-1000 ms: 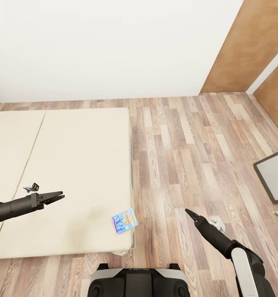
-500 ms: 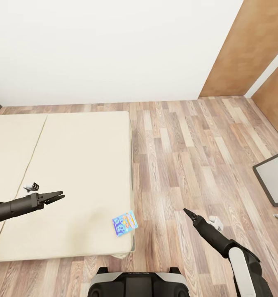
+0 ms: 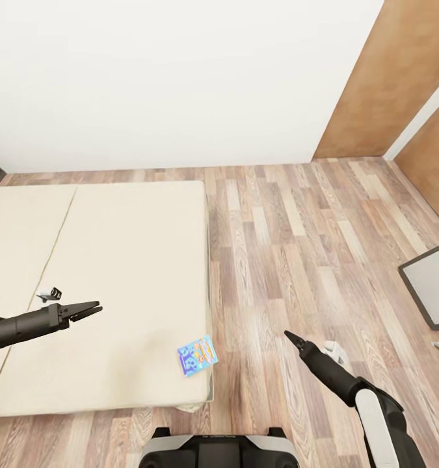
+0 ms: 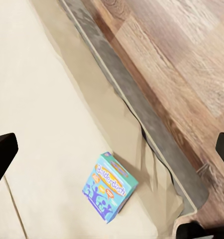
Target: Put all the toys in the child's room - the three board games (two on the bed and one on the table), the two jigsaw puzzles on the table, and the tennis ball on the table - inside the toy box on the table in the child's room.
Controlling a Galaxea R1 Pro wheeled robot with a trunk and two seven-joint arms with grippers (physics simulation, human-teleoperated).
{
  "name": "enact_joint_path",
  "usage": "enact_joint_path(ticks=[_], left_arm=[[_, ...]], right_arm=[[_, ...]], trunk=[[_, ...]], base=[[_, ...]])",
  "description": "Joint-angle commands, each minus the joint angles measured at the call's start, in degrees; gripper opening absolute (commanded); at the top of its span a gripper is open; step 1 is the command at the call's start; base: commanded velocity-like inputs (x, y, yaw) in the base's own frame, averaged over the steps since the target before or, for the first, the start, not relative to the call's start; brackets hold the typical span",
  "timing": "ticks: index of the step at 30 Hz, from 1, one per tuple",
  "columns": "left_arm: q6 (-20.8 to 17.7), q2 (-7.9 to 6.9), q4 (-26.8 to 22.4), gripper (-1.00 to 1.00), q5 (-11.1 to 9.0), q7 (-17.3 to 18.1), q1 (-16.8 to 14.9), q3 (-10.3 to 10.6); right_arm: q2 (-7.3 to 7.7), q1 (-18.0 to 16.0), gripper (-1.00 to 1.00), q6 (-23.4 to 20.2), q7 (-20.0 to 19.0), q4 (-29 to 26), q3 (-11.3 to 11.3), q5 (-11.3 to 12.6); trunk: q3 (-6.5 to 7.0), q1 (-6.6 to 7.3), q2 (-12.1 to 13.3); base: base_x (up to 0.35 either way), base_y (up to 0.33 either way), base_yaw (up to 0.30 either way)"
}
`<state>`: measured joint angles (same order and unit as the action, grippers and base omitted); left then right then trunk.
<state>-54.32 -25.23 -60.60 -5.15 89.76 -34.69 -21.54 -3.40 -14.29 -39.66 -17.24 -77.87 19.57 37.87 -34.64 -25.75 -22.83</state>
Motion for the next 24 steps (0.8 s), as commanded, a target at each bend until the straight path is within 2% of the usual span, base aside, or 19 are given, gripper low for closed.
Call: enact_joint_path(ticks=[1,14,24], left_arm=[[-0.6,-0.03,-0.1,1.0,0.1,0.2,0.0,0.0],[-1.4,-0.01,-2.5,1.0,0.1,0.2,0.7,0.1],[-2.0,0.0,-4.1,1.0,0.1,0.2,1.2,0.1]], right_arm=[[-0.04,-0.2,1.0,-0.4,-0.2,0.1,0.2,0.0],[0.42,-4.9,1.0,-0.4,-0.3,8.5,-0.5,-0.2],[0.5,-5.8,1.0,-0.3,-0.3,10.4,-1.5,-0.5]], trunk=[[0.03,-0.03,-0.1],[1.26,-0.03,-0.1],[2.21,-0.03,-0.1]], base=[[0.0,0.0,0.0],[0.0,0.0,0.0],[0.0,0.0,0.0]])
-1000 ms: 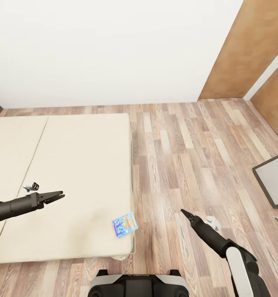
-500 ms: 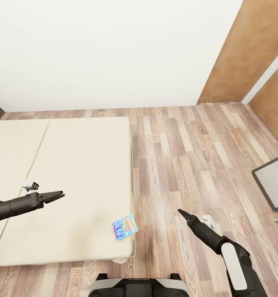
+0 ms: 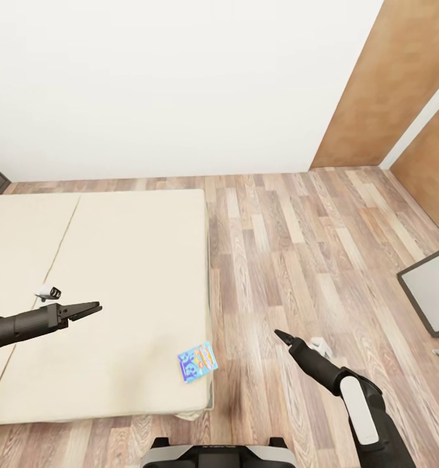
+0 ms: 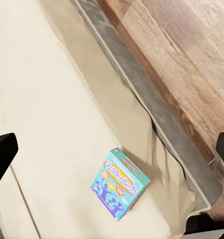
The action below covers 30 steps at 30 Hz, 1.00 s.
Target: Put all the toys in the child's room - the three board games (two on the bed and one on the table), the two jigsaw puzzles on the table, and the tennis ball on the table - inside the toy box on the table in the child's room.
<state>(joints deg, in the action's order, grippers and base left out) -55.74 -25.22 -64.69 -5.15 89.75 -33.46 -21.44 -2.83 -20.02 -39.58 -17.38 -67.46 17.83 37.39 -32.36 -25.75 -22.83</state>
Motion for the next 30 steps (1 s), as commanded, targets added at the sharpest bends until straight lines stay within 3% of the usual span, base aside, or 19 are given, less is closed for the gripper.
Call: enact_joint_path(ticks=[1,15,30], left_arm=[[-0.6,-0.02,-0.1,1.0,0.1,0.2,0.0,0.0],[-0.7,0.07,-1.3,1.0,0.1,0.2,0.4,0.2],[-0.8,0.1,-1.4,1.0,0.1,0.2,0.6,0.1]], right_arm=[[-0.07,-0.1,1.0,-0.4,-0.2,0.0,0.2,0.0],[-0.12,-0.3,1.0,-0.5,-0.2,0.1,0.2,-3.1],[-0.14,-0.3,1.0,-0.6,-0.3,0.1,0.2,-3.3]], trunk=[[0.02,-0.03,-0.1],[1.35,-0.03,-0.1],[2.78,-0.03,-0.1]], base=[[0.0,0.0,0.0],[0.0,0.0,0.0],[0.0,0.0,0.0]])
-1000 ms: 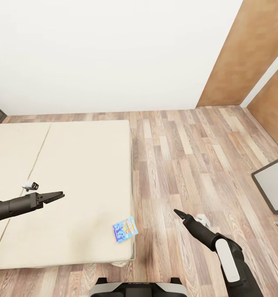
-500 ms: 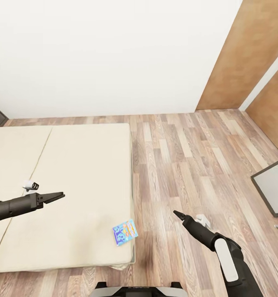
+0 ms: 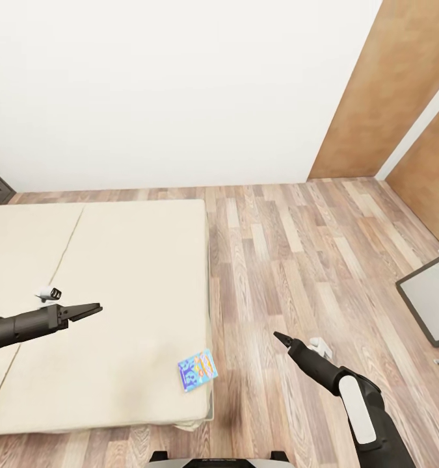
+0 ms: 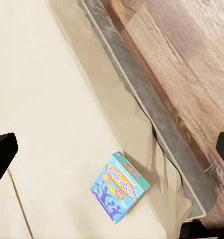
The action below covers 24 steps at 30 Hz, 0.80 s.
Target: Put all the toys in the child's room - the three board games (two on the bed and one on the table), the two jigsaw puzzles on the table, and the tennis ball on the table - inside the toy box on the table in the child's room.
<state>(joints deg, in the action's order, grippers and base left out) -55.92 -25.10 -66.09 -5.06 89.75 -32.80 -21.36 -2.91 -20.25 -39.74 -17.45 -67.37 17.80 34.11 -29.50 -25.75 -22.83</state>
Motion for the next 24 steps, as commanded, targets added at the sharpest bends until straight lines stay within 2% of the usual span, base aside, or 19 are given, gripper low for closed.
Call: enact_joint_path(ticks=[1,24], left_arm=[[-0.6,0.0,0.0,1.0,0.1,0.2,0.0,0.0],[-0.6,0.46,0.0,1.0,0.0,0.2,0.2,0.2]], right_arm=[[-0.07,0.0,1.0,-0.4,-0.2,0.0,0.2,0.0],[0.13,0.0,1.0,-0.6,-0.5,-0.3,0.4,0.6]], trunk=[[0.02,-0.03,-0.1],[2.21,-0.03,-0.1]], base=[[0.0,0.0,0.0],[0.0,0.0,0.0]])
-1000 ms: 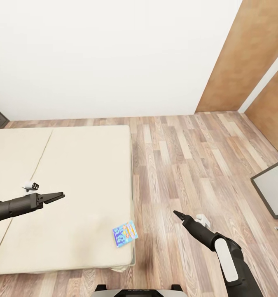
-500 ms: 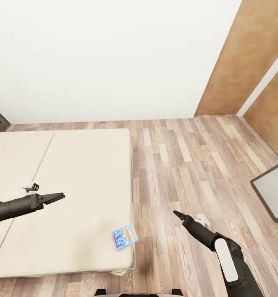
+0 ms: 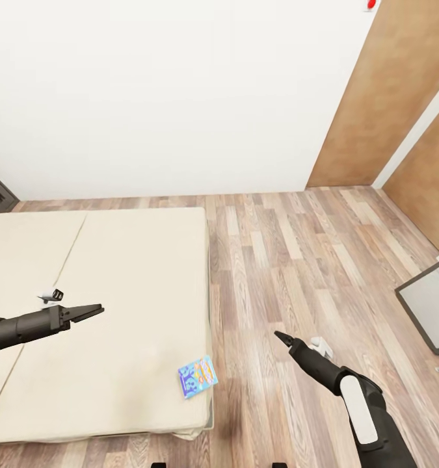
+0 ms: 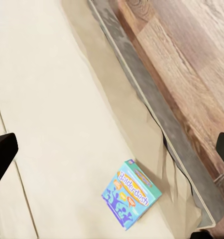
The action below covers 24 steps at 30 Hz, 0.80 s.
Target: Put all the toys in the child's room - the three board games (two on the bed and one on the table), the two jigsaw puzzles on the table, and the tennis ball on the table - inside the toy box on the table in the child's room.
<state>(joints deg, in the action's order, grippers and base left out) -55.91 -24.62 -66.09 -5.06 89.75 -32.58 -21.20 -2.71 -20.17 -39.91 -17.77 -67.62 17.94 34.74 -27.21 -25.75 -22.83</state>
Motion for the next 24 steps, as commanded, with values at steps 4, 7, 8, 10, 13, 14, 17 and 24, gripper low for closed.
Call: enact_joint_path(ticks=[4,7,8,10,13,14,17,24], left_arm=[[-0.6,0.0,0.0,1.0,0.1,0.2,0.0,0.1],[-0.6,0.06,0.0,1.0,0.1,0.2,0.0,0.1],[-0.6,0.07,0.0,1.0,0.1,0.2,0.0,0.1],[-0.6,0.08,0.0,1.0,0.1,0.2,0.0,0.2],[-0.6,0.05,0.0,1.0,0.1,0.2,0.0,0.1],[-0.6,0.04,0.0,1.0,0.1,0.2,0.0,0.1],[-0.6,0.03,0.0,1.0,0.1,0.2,0.0,0.1],[-0.6,0.01,0.0,1.0,0.1,0.2,0.0,0.1]], right_arm=[[-0.09,0.0,1.0,-0.4,-0.7,-0.1,0.3,0.0],[-0.05,0.0,1.0,-0.5,-1.3,-0.2,0.5,0.1],[-0.04,0.0,1.0,-0.5,-1.5,-0.2,0.5,0.1],[0.0,0.0,1.0,-0.5,-2.0,-0.2,0.6,0.1],[-0.01,0.0,1.0,-0.5,-2.4,-0.2,0.7,0.1],[-0.01,0.0,1.0,-0.5,-2.4,-0.2,0.7,0.1],[-0.02,0.0,1.0,-0.5,-2.6,-0.2,0.7,0.1],[0.05,0.0,1.0,-0.5,-2.8,-0.2,0.7,0.1]], trunk=[[0.3,-0.03,-0.1],[0.59,-0.03,-0.1],[0.68,-0.03,-0.1],[0.87,-0.03,-0.1],[1.16,-0.03,-0.1],[1.25,-0.03,-0.1],[1.54,-0.03,-0.1],[2.2,-0.03,-0.1]], base=[[0.0,0.0,0.0],[0.0,0.0,0.0],[0.0,0.0,0.0],[0.0,0.0,0.0],[0.0,0.0,0.0],[0.0,0.0,0.0],[0.0,0.0,0.0],[0.0,0.0,0.0]])
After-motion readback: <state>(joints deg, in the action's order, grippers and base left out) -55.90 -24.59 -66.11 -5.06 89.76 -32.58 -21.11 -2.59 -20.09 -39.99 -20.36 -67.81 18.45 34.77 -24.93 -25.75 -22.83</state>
